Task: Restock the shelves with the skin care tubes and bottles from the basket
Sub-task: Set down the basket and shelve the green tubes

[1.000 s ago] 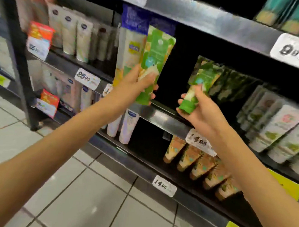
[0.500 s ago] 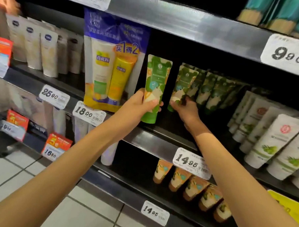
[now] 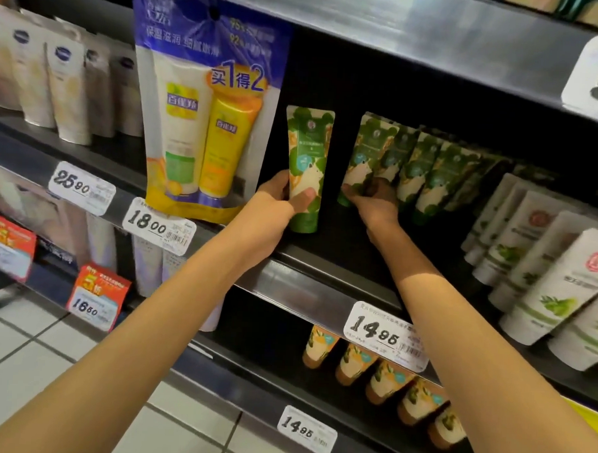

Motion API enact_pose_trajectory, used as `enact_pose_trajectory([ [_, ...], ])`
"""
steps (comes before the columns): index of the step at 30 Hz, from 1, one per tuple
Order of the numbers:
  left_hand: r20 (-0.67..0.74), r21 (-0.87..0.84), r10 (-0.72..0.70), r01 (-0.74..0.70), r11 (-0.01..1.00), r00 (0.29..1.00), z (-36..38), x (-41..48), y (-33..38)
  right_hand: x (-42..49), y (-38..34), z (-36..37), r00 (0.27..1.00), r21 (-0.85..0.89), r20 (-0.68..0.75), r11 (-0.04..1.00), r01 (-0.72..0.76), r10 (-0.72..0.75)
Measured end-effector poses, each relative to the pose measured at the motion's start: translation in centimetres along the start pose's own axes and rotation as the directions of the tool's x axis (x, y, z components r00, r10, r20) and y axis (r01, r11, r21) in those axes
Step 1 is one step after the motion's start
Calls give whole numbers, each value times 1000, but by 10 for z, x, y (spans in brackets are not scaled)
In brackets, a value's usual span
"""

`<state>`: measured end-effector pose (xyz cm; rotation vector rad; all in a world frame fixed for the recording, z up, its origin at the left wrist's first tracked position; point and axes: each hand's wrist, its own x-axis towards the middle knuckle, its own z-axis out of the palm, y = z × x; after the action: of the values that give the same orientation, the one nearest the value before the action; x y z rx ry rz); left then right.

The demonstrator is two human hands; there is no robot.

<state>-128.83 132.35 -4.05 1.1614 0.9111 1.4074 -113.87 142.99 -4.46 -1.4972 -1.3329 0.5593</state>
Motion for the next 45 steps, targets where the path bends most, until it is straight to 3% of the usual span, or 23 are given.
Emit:
enact_pose_trajectory([
  [4,39,-49,-26,28,998,999,1,0,3,-30,-12,-12,982,144,-181,987,74,-47],
  [6,42,-89,-39,43,995,998,0,-1,5,-54,-17,-22,970,207,49,953,221,-236],
  [8,63,-84,-4,10,996,998,-1,-2,5,-75,-21,-27,852,203,397,938,282,-342],
  [10,111,-53,39,-33,998,993,-1,-4,5,-82,-25,-27,780,228,510,931,284,-363],
  [17,187,8,5,-7,1000,982,-2,-3,3,-74,-15,-28,826,232,444,935,269,-348],
  [21,111,19,-24,22,1000,993,-5,2,1,-49,-4,-33,975,95,109,978,183,-193],
  [27,77,-32,-32,35,999,997,-5,7,-2,-23,10,-36,994,-4,-99,999,52,-52],
  [35,73,-54,-25,29,998,997,-6,7,-3,-5,11,-32,994,-156,-110,988,8,-26],
  [45,41,61,-5,3,998,999,0,3,1,0,13,-34,995,-85,-96,996,-36,28],
])
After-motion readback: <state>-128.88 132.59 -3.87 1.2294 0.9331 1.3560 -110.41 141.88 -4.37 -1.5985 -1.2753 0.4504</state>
